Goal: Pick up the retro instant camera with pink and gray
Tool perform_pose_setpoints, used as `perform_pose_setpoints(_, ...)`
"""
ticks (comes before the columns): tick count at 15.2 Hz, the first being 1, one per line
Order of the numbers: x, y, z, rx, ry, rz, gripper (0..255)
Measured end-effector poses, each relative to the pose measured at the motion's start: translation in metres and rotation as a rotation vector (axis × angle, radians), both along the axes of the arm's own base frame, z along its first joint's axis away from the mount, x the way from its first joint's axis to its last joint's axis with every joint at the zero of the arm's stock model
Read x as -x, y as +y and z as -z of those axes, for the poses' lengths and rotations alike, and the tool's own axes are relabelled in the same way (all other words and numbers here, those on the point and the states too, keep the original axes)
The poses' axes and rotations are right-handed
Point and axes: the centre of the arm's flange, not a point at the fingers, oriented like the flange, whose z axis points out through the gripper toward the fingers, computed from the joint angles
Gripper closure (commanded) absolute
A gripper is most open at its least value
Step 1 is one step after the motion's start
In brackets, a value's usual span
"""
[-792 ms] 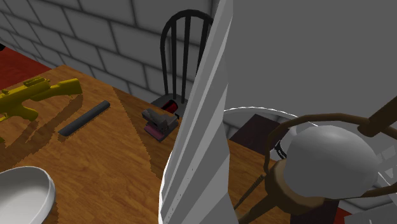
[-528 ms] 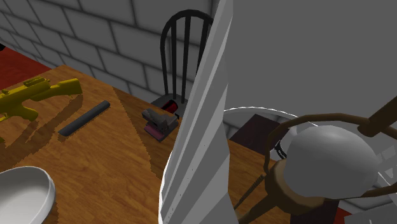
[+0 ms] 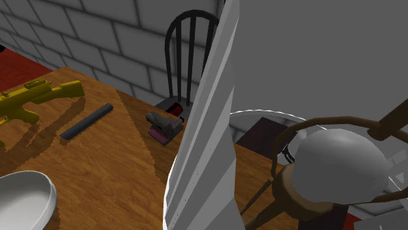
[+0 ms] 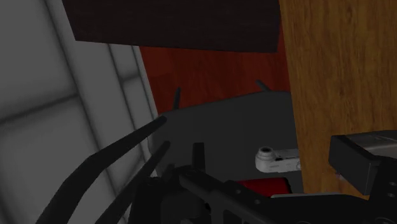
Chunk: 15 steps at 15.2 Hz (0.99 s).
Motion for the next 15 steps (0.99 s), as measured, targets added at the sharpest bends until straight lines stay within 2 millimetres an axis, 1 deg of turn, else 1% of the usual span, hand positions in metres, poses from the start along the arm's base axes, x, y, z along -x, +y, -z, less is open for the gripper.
perform_pose_setpoints(2,-0.010,0.023,0.006,0.014,-0.006,0.000,0)
perform_pose_setpoints(4,-0.017,0.051,0.012,0.028,-0.013,-0.001,0)
perform_pose_setpoints(6,-0.020,0.079,0.024,0.042,-0.019,-0.001,0)
perform_pose_setpoints(7,-0.022,0.093,0.023,0.049,-0.022,-0.001,0)
perform_pose_setpoints(8,-0.026,0.104,0.030,0.057,-0.025,-0.001,0)
perform_pose_setpoints(10,-0.031,0.131,0.035,0.071,-0.032,-0.002,0)
perform_pose_setpoints(12,-0.039,0.156,0.044,0.085,-0.038,-0.002,0)
perform_pose_setpoints(13,-0.043,0.172,0.050,0.091,-0.042,-0.003,0)
perform_pose_setpoints(15,-0.051,0.198,0.056,0.105,-0.048,-0.003,0)
